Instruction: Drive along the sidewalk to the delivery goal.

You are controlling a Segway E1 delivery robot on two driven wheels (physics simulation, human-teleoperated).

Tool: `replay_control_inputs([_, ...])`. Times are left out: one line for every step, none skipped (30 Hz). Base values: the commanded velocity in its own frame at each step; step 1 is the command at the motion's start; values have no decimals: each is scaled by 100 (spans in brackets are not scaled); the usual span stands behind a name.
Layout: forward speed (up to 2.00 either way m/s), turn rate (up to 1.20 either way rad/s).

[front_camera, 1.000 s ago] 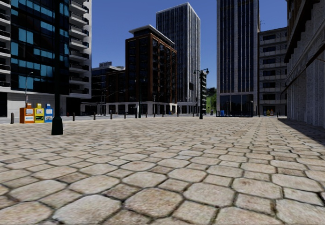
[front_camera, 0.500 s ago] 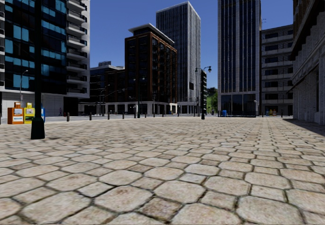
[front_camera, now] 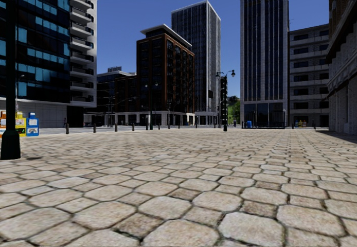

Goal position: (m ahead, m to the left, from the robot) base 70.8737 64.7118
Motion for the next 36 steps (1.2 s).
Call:
replay_control_inputs([200, 0])
replay_control_inputs([200, 0])
replay_control_inputs([200, 0])
replay_control_inputs([200, 0])
replay_control_inputs([200, 0])
replay_control_inputs([200, 0])
replay_control_inputs([200, 0])
replay_control_inputs([200, 0])
replay_control_inputs([200, 0])
replay_control_inputs([200, 0])
replay_control_inputs([200, 0])
replay_control_inputs([200, 0])
replay_control_inputs([200, 0])
replay_control_inputs([200, 0])
replay_control_inputs([200, 0])
replay_control_inputs([200, 0])
replay_control_inputs([200, 0])
replay_control_inputs([200, 0])
replay_control_inputs([200, 0])
replay_control_inputs([200, 0])
replay_control_inputs([200, 0])
replay_control_inputs([200, 0])
replay_control_inputs([200, 0])
replay_control_inputs([200, 0])
replay_control_inputs([200, 0])
replay_control_inputs([200, 0])
replay_control_inputs([200, 0])
replay_control_inputs([200, 0])
replay_control_inputs([200, 0])
replay_control_inputs([200, 0])
replay_control_inputs([200, 0])
replay_control_inputs([200, 0])
replay_control_inputs([200, 0])
replay_control_inputs([200, 0])
replay_control_inputs([200, 0])
replay_control_inputs([200, 0])
